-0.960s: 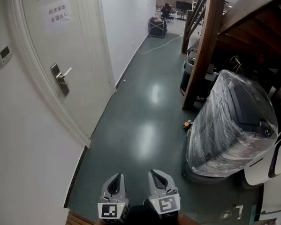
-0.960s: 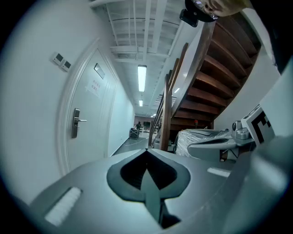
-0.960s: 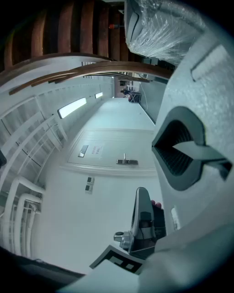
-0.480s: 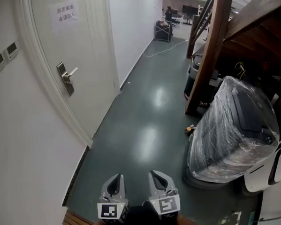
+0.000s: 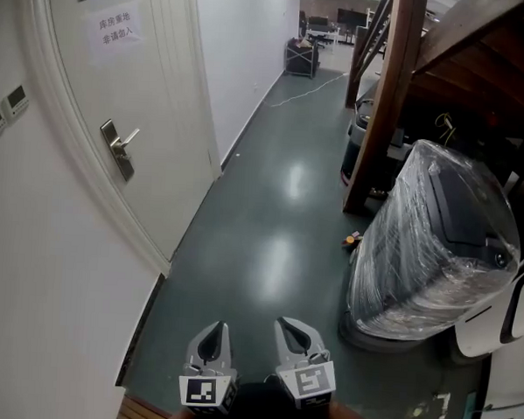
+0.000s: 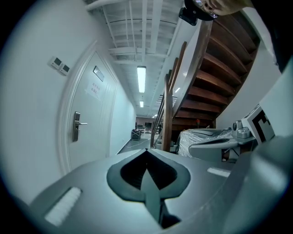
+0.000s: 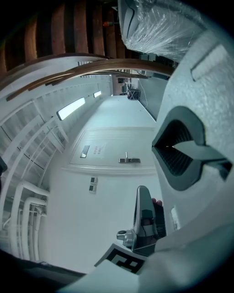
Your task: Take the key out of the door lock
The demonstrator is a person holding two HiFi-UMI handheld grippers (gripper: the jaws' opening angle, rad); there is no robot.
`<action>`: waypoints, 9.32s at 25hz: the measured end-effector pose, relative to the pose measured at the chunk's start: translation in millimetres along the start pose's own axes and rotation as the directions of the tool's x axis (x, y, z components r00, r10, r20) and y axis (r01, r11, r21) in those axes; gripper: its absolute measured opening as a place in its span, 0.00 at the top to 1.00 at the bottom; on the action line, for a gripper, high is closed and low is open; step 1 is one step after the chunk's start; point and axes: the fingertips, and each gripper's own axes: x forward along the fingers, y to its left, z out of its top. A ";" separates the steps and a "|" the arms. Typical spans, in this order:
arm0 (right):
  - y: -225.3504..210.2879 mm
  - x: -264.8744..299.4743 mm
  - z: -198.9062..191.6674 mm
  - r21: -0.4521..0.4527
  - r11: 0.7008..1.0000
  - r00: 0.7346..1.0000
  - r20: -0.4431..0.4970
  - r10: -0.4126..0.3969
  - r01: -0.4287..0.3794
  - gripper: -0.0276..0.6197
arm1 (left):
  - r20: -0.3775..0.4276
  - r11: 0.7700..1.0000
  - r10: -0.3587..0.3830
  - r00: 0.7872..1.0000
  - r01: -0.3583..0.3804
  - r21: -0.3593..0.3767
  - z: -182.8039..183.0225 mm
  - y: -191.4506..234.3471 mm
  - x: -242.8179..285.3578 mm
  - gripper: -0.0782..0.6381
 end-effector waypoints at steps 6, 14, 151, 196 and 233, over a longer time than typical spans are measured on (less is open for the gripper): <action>-12.1 -2.4 2.7 0.010 1.000 1.000 0.027 0.014 -0.014 0.97 | -0.004 1.000 0.006 1.000 -0.006 0.007 2.7 -11.4 8.0 0.87; -25.5 9.2 -3.1 0.035 0.999 1.000 0.013 0.028 -0.029 0.97 | -0.023 0.999 0.024 0.999 -0.023 0.029 -2.2 -11.5 21.1 0.87; 51.4 763.9 89.6 0.390 0.566 0.561 -0.141 0.816 -0.726 0.94 | -0.045 0.719 0.693 0.720 -0.694 -0.038 62.2 543.7 432.8 0.87; -155.8 260.8 19.7 0.167 0.916 0.921 -0.084 0.381 -0.364 0.94 | -0.010 0.953 0.293 0.956 -0.293 -0.073 23.5 63.6 274.9 0.87; -38.4 134.7 7.4 0.067 0.923 0.918 -0.098 0.385 -0.380 0.94 | 0.030 0.938 0.345 0.938 -0.344 -0.034 19.0 49.5 100.4 0.87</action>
